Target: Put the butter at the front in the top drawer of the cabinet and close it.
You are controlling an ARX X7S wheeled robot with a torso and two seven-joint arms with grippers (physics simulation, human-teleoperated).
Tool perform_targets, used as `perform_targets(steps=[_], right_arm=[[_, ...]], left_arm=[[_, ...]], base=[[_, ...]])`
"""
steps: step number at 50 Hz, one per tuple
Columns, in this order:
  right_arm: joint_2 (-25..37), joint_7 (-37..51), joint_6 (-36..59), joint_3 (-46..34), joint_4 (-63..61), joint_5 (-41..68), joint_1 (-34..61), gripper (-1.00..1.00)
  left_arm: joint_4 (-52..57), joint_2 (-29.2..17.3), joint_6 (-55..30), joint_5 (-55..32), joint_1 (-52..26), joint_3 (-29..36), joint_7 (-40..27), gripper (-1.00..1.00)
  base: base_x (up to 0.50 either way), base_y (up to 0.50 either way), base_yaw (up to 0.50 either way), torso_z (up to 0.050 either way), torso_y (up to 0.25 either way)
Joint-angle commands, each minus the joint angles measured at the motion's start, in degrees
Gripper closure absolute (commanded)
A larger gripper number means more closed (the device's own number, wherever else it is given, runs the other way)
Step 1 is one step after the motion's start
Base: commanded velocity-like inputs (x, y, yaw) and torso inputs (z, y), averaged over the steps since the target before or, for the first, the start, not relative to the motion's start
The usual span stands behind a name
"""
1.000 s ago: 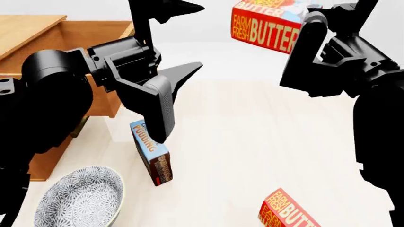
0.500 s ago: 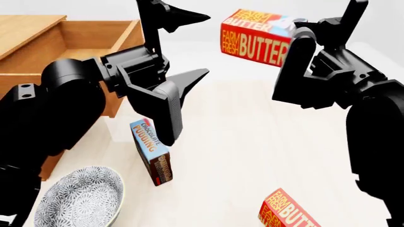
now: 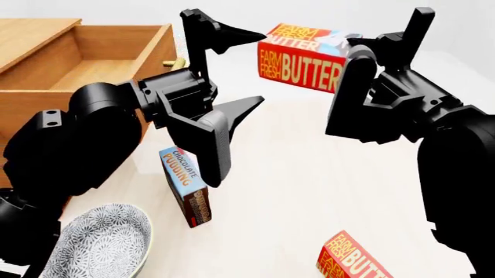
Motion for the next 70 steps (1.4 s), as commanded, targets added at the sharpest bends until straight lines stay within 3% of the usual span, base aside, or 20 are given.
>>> perform_targets(steps=[1,49,70], right_arm=[[-0.18,0.70,-1.52,1.06,-1.07,-1.96,0.56,1.00],[1.72,-2.83,0.88,3.31,-12.01,0.40,-4.13,1.00],[1.30,-4.62,2.18,3.75,-16.51,2.31,-6.16,1.00]], left_arm=[[-1.02,0.54,0.52,-0.16,0.37,0.68,-0.30,-1.00],[-0.58,-1.74,-1.18,0.10,0.13,0.39,-0.13,-1.00],[-1.60,0.39,2.58,-1.10,0.25,1.06,-2.39,-1.00]], base=[[0.00,0.00,0.00,0.000,0.000],[0.00,0.00,0.00,0.001,0.001],[0.00,0.00,0.00,0.000,0.001]])
